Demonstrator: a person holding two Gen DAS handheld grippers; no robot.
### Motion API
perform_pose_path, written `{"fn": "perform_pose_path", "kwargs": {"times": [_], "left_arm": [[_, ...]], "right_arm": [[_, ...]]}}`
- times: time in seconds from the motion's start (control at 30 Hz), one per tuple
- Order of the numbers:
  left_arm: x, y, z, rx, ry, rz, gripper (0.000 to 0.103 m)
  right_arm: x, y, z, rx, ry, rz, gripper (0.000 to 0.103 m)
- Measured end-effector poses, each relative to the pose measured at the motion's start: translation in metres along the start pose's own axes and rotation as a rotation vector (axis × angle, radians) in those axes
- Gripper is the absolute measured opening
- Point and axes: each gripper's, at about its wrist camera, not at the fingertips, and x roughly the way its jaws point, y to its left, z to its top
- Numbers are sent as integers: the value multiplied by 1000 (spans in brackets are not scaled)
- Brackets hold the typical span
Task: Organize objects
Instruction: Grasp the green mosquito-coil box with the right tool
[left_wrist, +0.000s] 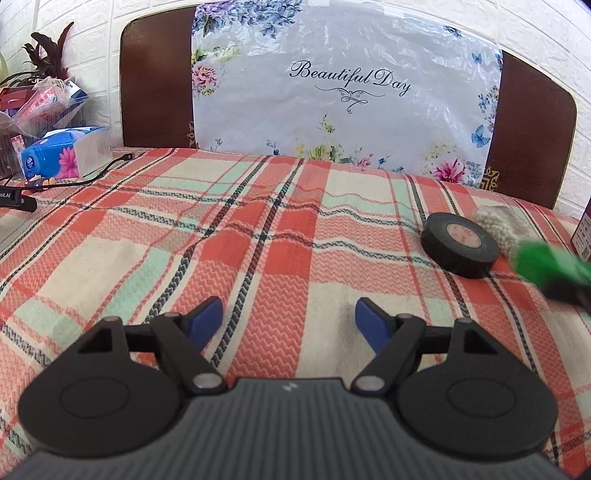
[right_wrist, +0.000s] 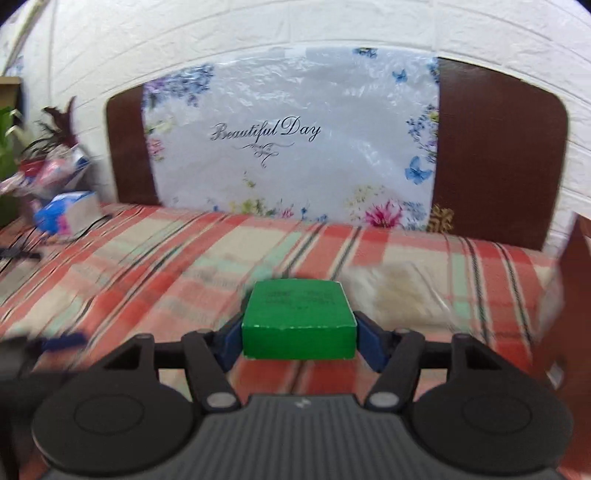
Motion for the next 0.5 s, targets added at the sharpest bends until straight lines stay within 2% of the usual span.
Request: {"fn": "perform_pose_path", "kwargs": {"times": [0.17, 0.27, 0.3, 0.37, 0.43, 0.5], "left_arm": [[1, -4, 0, 31, 14, 2, 80], [-4, -14, 5, 40, 69, -10, 78], [-11, -17, 8, 2, 95, -79, 77], [-33, -36, 10, -58, 141, -283, 75], [-52, -71, 10, 2, 175, -454, 75], [-70, -110, 3, 126, 192, -574, 76]], "right_arm": [[-71, -24, -65, -80, 90, -10, 63], [-99, -34, -93, -119, 123, -67, 75], [-107, -38, -99, -125, 113, -96, 81], [-119, -44, -106, -127, 103, -113, 82], [-125, -49, -108, -97, 97, -110, 82], [-127, -49, -108, -82, 84, -91, 82]]}}
